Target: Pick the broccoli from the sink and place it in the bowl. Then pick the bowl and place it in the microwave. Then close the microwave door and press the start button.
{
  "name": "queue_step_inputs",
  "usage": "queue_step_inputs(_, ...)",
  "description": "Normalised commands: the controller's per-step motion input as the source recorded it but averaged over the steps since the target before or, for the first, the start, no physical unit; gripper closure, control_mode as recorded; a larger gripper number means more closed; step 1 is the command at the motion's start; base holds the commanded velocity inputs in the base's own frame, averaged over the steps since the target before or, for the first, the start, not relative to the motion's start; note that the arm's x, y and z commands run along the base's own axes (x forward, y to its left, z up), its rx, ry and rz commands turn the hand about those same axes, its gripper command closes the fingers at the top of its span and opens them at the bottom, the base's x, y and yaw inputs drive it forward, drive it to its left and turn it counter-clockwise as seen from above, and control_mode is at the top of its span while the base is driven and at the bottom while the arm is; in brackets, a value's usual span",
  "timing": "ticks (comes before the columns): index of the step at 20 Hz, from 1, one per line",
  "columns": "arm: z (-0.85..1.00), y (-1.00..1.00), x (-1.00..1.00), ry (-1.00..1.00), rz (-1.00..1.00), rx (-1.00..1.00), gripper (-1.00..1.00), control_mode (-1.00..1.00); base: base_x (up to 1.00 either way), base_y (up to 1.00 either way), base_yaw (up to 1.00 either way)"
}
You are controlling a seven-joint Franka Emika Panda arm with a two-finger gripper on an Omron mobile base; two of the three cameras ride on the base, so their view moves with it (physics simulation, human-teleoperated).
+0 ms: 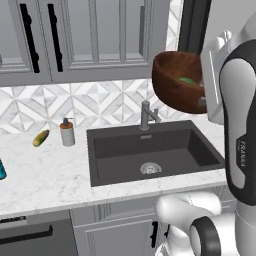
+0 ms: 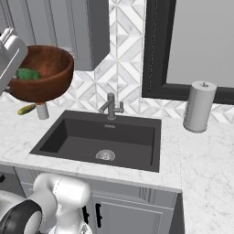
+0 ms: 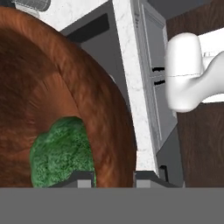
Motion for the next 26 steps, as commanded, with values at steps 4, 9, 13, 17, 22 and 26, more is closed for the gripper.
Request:
queue_step_inputs(4, -0.01, 0.00, -0.24, 0.01, 0.00, 0.00, 1.00, 1.00, -0.25, 0.00, 0.00)
queue_step_inputs(9, 0.00, 0.00, 0.00, 0.00, 0.00, 0.00, 1.00, 1.00, -0.98, -0.05, -0.01)
queue_step_inputs(13, 0.00, 0.00, 0.00, 0.00, 0.00, 0.00, 1.00, 1.00, -0.47, 0.00, 0.00)
queue_step_inputs(17, 0.00, 0.00, 0.00, 0.00, 0.00, 0.00, 1.00, 1.00, -0.09, 0.00, 0.50)
queue_step_inputs(22, 0.00, 0.00, 0.00, 0.00, 0.00, 0.00, 1.00, 1.00, -0.06, 0.00, 0.89)
queue_step_inputs(26, 0.00, 0.00, 0.00, 0.00, 0.00, 0.00, 1.00, 1.00, -0.03, 0.00, 0.94)
